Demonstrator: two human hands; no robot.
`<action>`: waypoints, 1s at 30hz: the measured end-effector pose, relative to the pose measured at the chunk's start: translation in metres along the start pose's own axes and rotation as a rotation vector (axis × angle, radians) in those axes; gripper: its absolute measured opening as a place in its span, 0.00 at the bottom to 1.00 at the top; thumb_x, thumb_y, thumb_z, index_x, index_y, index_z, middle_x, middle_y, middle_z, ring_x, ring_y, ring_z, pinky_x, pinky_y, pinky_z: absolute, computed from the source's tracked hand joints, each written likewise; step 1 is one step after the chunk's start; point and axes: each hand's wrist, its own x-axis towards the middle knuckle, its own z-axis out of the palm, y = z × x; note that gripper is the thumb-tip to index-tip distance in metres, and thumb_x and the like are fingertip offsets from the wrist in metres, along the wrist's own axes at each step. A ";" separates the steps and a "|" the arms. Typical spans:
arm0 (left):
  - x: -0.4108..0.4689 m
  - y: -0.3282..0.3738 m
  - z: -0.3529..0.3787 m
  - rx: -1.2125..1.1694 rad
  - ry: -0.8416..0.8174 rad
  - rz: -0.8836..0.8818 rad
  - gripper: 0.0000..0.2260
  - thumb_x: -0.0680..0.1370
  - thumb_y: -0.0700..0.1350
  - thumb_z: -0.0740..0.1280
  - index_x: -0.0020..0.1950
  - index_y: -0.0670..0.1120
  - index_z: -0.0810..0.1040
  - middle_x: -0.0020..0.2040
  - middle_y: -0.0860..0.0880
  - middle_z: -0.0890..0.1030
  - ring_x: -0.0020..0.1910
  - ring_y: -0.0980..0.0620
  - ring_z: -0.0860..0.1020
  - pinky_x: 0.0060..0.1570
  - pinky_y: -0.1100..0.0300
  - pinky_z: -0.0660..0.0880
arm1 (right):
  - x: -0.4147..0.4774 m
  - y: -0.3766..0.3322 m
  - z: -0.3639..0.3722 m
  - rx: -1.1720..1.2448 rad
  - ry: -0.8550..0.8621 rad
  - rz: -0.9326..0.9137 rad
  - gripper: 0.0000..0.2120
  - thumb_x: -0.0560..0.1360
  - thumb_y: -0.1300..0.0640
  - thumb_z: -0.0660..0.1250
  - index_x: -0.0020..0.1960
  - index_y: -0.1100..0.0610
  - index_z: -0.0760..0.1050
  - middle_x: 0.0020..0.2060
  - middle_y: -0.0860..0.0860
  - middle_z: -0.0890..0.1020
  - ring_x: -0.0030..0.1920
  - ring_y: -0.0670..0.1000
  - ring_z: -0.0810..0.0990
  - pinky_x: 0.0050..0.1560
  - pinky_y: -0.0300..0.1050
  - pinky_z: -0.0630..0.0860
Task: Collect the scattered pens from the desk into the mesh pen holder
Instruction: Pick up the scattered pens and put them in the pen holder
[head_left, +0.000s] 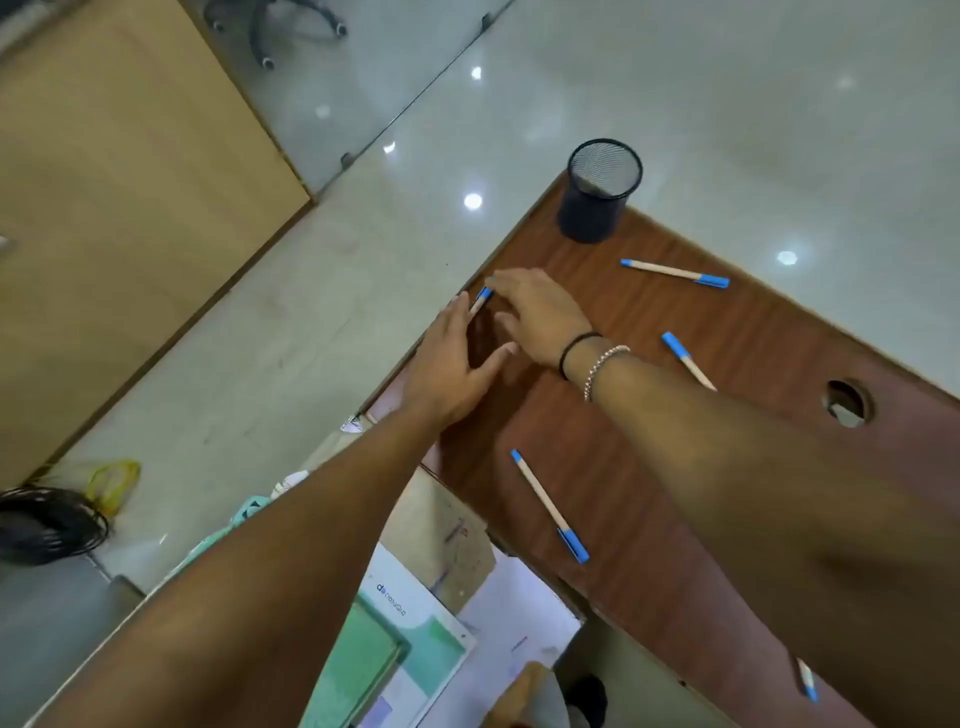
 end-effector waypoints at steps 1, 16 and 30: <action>0.002 -0.003 0.002 0.010 0.019 0.037 0.44 0.77 0.69 0.63 0.84 0.45 0.54 0.83 0.43 0.62 0.82 0.45 0.61 0.78 0.46 0.62 | 0.007 -0.001 0.002 -0.068 -0.019 -0.036 0.23 0.78 0.61 0.67 0.72 0.56 0.72 0.72 0.54 0.74 0.72 0.59 0.71 0.69 0.59 0.71; 0.059 0.011 0.062 0.450 0.024 0.200 0.49 0.76 0.76 0.55 0.84 0.42 0.52 0.86 0.42 0.54 0.85 0.44 0.51 0.82 0.44 0.47 | -0.082 0.161 -0.070 -0.079 0.293 0.243 0.09 0.76 0.60 0.71 0.56 0.59 0.81 0.48 0.59 0.80 0.50 0.60 0.80 0.51 0.54 0.76; 0.062 0.016 0.065 0.558 0.074 0.169 0.43 0.78 0.74 0.52 0.84 0.46 0.58 0.85 0.45 0.57 0.85 0.46 0.52 0.82 0.45 0.49 | -0.099 0.234 -0.081 -0.305 0.017 0.222 0.14 0.79 0.55 0.62 0.55 0.66 0.76 0.46 0.65 0.79 0.48 0.67 0.77 0.49 0.60 0.77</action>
